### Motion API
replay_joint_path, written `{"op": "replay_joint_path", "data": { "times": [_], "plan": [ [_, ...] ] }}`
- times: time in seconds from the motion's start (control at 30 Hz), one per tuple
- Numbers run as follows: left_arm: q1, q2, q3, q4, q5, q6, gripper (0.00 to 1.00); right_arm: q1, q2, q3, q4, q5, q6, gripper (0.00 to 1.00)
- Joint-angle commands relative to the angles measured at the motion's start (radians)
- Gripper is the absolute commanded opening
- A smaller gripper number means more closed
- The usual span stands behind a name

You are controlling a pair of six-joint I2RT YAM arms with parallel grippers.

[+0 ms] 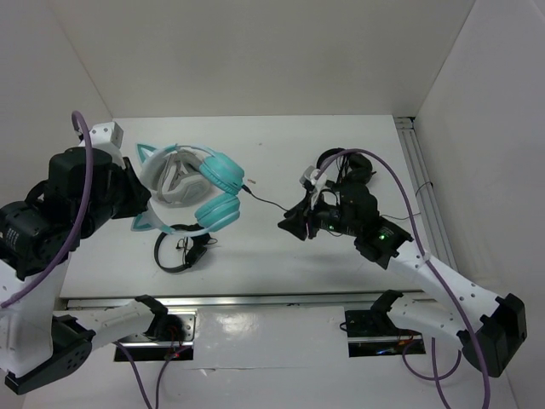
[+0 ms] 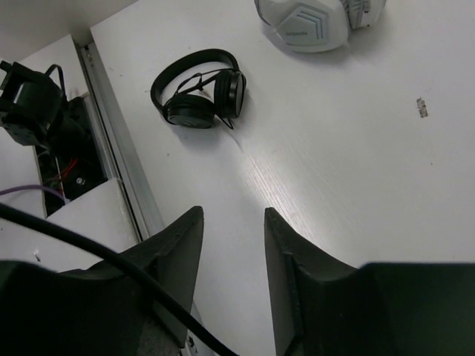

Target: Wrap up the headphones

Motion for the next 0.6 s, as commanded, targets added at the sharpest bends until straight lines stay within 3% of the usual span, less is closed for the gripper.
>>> {"op": "replay_joint_path", "data": {
  "times": [0.0, 0.37, 0.47, 0.57],
  "plan": [
    [0.007, -0.022, 0.035, 0.056, -0.008, -0.047, 0.0, -0.005, -0.013, -0.007, 0.103, -0.006, 0.01, 0.44],
    [0.007, -0.062, -0.006, 0.056, -0.187, -0.109, 0.0, -0.005, -0.055, -0.05, 0.056, 0.152, 0.065, 0.29],
    [0.007, -0.062, -0.006, 0.056, -0.187, -0.109, 0.0, -0.005, -0.076, -0.073, 0.056, 0.206, 0.079, 0.29],
    [0.007, -0.062, -0.017, 0.056, -0.187, -0.109, 0.0, -0.005, -0.087, -0.064, 0.036, 0.258, 0.104, 0.01]
  ]
}}
